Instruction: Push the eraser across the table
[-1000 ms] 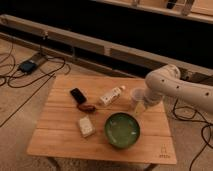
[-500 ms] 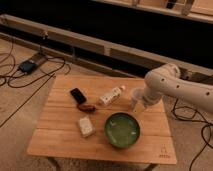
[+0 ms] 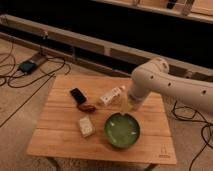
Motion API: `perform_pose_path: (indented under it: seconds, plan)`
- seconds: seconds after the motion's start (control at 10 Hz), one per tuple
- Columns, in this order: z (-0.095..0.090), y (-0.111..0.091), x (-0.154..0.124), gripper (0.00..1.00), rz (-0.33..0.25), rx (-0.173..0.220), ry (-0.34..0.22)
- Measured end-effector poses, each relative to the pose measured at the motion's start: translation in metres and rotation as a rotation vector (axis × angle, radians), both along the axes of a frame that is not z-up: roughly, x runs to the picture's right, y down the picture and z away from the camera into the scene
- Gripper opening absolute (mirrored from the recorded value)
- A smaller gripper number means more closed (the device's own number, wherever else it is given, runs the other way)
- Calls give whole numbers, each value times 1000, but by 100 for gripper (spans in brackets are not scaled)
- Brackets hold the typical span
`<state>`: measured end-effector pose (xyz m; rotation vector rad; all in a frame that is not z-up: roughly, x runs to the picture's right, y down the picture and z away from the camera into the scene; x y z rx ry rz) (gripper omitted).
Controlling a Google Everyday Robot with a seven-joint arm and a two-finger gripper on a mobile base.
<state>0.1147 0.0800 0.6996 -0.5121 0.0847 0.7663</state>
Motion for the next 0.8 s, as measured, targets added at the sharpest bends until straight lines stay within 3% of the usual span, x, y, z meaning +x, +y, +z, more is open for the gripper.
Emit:
perform_pose_path:
  seconds: [0.4, 0.8]
  plan:
    - [-2, 10, -85, 80, -140, -11, -157]
    - [11, 12, -151, 80, -246, -65, -266]
